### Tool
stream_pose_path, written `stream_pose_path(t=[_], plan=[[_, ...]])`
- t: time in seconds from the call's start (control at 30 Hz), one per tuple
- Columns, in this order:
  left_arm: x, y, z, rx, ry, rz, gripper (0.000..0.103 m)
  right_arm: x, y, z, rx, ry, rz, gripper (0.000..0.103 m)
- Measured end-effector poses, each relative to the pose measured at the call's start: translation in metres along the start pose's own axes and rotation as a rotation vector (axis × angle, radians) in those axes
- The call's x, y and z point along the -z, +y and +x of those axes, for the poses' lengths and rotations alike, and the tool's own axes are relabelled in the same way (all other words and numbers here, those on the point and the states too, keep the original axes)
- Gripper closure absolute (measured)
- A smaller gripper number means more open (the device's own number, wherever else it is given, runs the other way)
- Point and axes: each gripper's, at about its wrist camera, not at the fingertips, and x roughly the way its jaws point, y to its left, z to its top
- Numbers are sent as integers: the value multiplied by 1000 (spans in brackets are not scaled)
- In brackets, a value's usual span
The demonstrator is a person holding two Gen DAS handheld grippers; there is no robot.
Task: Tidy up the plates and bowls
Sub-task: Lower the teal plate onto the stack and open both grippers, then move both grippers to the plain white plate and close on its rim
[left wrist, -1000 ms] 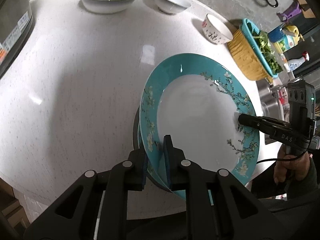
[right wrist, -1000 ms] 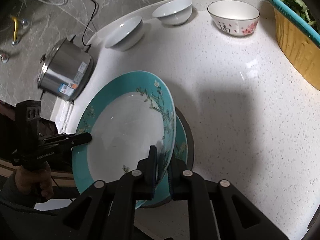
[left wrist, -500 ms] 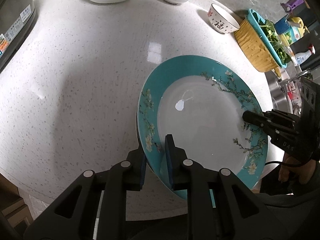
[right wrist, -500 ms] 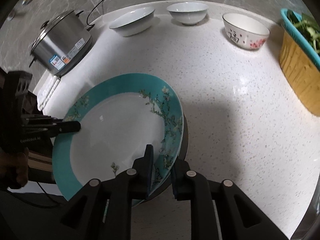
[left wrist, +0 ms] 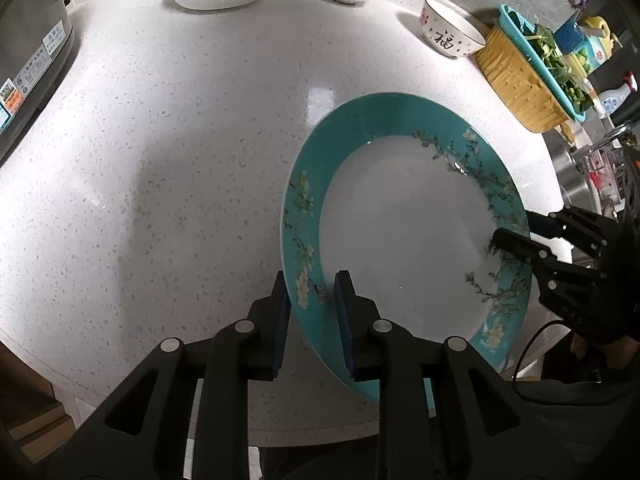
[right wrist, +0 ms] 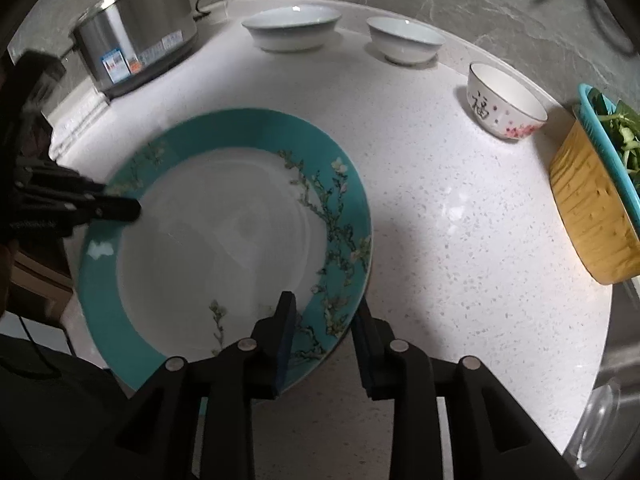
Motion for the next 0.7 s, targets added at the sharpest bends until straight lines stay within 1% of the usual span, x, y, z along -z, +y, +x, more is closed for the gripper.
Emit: stream_pose_path(t=[0.03, 0.13, 0.2, 0.27, 0.3, 0.33, 0.37, 0.4, 0.43, 0.5, 0.57, 0.6, 0.63, 0.67, 0.7], plan=[[-1, 1, 0, 4, 1, -8, 81, 0, -1, -1, 3, -3, 6, 69], [-1, 11, -5, -5, 5, -22, 69, 1, -4, -5, -9, -17, 24, 67], [-3, 19, -11, 6, -4, -41, 44, 0, -10, -10, -33, -28, 53, 59], [-11, 35, -24, 14, -42, -76, 39, -3, -20, -21, -52, -58, 88, 45], [-19, 46, -31, 30, -62, -105, 36, -6, -27, -29, -66, -81, 117, 42], [-27, 53, -36, 40, -76, -128, 32, -12, -35, -35, -83, -104, 147, 34], [-38, 62, -42, 45, -97, -150, 27, -24, -47, -44, -111, -135, 195, 28], [-52, 70, -48, 46, -126, -161, 26, -35, -57, -50, -140, -160, 237, 25], [-71, 77, -55, 45, -161, -161, 26, -48, -64, -53, -169, -181, 277, 19], [-106, 89, -64, 42, -210, -171, 26, -86, -78, -59, -250, -231, 364, 18], [-149, 101, -66, 13, -253, -184, 26, -126, -82, -59, -331, -258, 415, 15], [-165, 106, -65, -2, -256, -187, 26, -150, -81, -56, -365, -264, 422, 15], [-185, 110, -61, -18, -257, -186, 26, -169, -77, -51, -387, -266, 421, 15], [-204, 113, -57, -31, -263, -180, 26, -191, -70, -44, -383, -254, 412, 15], [-222, 116, -52, -56, -262, -172, 26, -213, -62, -35, -350, -237, 406, 15]])
